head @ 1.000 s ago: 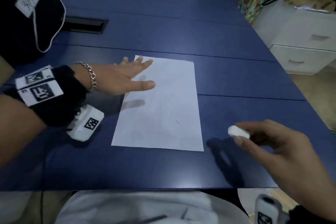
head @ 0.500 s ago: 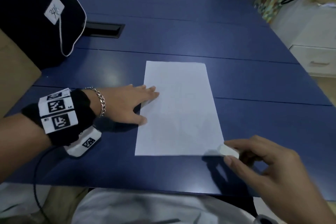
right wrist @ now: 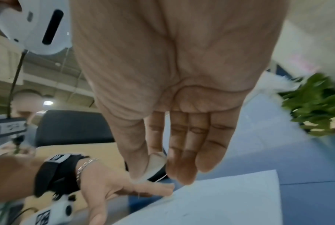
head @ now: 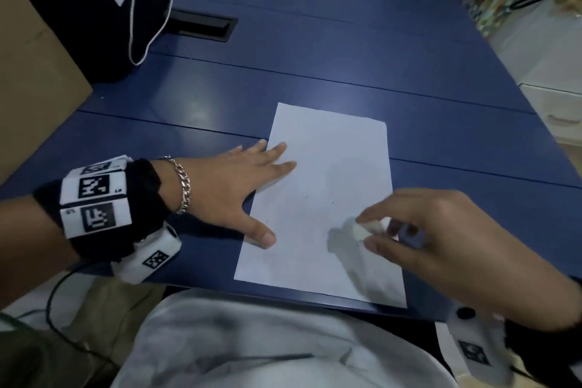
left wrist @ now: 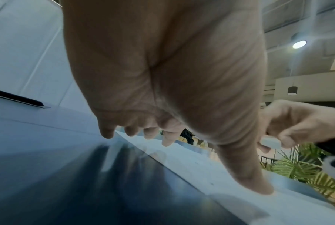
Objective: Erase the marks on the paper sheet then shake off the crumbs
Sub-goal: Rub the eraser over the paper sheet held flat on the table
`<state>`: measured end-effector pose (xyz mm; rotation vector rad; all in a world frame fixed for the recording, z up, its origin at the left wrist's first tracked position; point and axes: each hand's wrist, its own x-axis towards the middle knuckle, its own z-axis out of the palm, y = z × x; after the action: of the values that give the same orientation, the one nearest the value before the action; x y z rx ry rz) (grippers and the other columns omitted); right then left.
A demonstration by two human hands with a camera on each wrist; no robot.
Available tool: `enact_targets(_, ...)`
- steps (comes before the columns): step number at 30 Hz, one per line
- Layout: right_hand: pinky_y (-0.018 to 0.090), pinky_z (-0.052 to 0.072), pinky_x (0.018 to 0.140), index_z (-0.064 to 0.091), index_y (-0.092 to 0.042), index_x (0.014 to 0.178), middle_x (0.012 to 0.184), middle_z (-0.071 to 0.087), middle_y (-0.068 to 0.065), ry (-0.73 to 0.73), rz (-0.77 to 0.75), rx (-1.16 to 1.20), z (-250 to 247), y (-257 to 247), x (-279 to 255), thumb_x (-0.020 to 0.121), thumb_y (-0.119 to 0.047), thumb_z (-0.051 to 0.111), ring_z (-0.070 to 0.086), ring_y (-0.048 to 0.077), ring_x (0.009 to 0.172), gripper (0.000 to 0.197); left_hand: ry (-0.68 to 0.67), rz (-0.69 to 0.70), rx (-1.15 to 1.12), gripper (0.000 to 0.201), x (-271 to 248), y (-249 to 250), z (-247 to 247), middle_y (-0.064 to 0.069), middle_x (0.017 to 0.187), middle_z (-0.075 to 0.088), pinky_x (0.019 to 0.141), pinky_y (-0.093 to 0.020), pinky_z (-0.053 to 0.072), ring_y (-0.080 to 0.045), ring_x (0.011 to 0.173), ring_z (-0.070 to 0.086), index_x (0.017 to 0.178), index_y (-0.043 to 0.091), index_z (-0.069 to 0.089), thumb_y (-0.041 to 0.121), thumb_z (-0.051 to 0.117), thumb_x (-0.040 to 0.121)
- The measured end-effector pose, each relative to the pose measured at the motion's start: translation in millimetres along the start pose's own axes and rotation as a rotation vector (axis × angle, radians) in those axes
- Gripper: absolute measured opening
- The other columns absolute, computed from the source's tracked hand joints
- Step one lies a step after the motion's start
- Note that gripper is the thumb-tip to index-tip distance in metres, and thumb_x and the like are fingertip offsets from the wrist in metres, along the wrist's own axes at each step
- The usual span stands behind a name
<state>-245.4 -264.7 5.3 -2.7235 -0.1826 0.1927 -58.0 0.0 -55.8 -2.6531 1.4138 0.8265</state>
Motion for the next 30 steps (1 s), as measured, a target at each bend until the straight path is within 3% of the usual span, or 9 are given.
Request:
enact_targets(3,0.015,0.050,0.072,0.073,-0.040,0.104,0.096,0.064,-0.021,-0.077,-0.090,-0.068,10,-7,40,0.094,-0.047,0.068,0.065,-0.001,0.082,0.012,-0.016,-0.025,0.027,0.128,7,4,5,0.012,0.169,-0.031,0.129,-0.054,-0.006,-0.019,0.157,-0.026,0.162,0.046,-0.017,0.098,0.053,0.069)
enact_targets(5,0.025,0.054,0.075,0.075,-0.035,0.101,0.092,0.065,-0.015,-0.092,-0.131,-0.112,19,-9,66,0.094,-0.040,0.069,0.063,0.003,0.076,0.011,-0.033,-0.038,0.073,0.132,11,6,7,0.010,0.169,-0.032,0.128,-0.059,-0.006,-0.022,0.158,-0.026,0.161,0.046,-0.020,0.100,0.053,0.065)
enact_targets(8,0.032,0.055,0.079,0.077,-0.026,0.104,0.091,0.065,-0.010,-0.074,-0.146,-0.166,31,-8,96,0.091,-0.032,0.070,0.060,0.008,0.076,0.016,-0.036,-0.053,0.104,0.137,14,7,10,0.009,0.169,-0.032,0.127,-0.063,-0.004,-0.025,0.158,-0.025,0.160,0.046,-0.024,0.102,0.054,0.062)
enact_targets(11,0.039,0.056,0.076,0.075,-0.022,0.093,0.083,0.061,-0.008,-0.033,-0.134,-0.210,38,-12,109,0.088,-0.029,0.068,0.058,0.013,0.074,0.011,-0.036,-0.063,0.114,0.138,14,5,10,0.009,0.169,-0.033,0.126,-0.065,-0.005,-0.025,0.159,-0.024,0.158,0.047,-0.026,0.103,0.053,0.060)
enact_targets(16,0.035,0.053,0.070,0.074,-0.021,0.085,0.081,0.059,-0.008,-0.231,-0.282,-0.229,43,-31,94,0.087,-0.028,0.068,0.056,0.011,0.070,0.010,-0.041,-0.071,0.104,0.139,16,5,9,0.010,0.168,-0.034,0.124,-0.068,-0.007,-0.026,0.159,-0.024,0.158,0.049,-0.025,0.103,0.055,0.058)
enact_targets(22,0.042,0.055,0.071,0.077,-0.023,0.090,0.075,0.053,-0.010,-0.050,-0.162,-0.227,34,-16,120,0.085,-0.029,0.068,0.052,0.014,0.067,0.013,-0.063,-0.085,0.138,0.148,16,6,9,0.011,0.167,-0.037,0.124,-0.070,-0.004,-0.024,0.158,-0.026,0.154,0.049,-0.031,0.107,0.054,0.049)
enact_targets(27,0.041,0.054,0.070,0.073,-0.018,0.080,0.082,0.059,-0.006,-0.258,-0.303,-0.226,40,-34,98,0.084,-0.024,0.067,0.059,0.017,0.071,0.009,-0.065,-0.085,0.118,0.148,16,6,9,0.013,0.166,-0.038,0.123,-0.070,-0.005,-0.024,0.157,-0.027,0.156,0.049,-0.029,0.106,0.057,0.049)
enact_targets(30,0.043,0.055,0.071,0.077,-0.020,0.085,0.079,0.061,-0.004,-0.127,-0.223,-0.232,31,-19,115,0.086,-0.027,0.069,0.059,0.019,0.070,0.011,-0.078,-0.095,0.123,0.148,15,6,8,0.013,0.166,-0.038,0.124,-0.070,-0.004,-0.023,0.157,-0.027,0.155,0.049,-0.031,0.106,0.056,0.049)
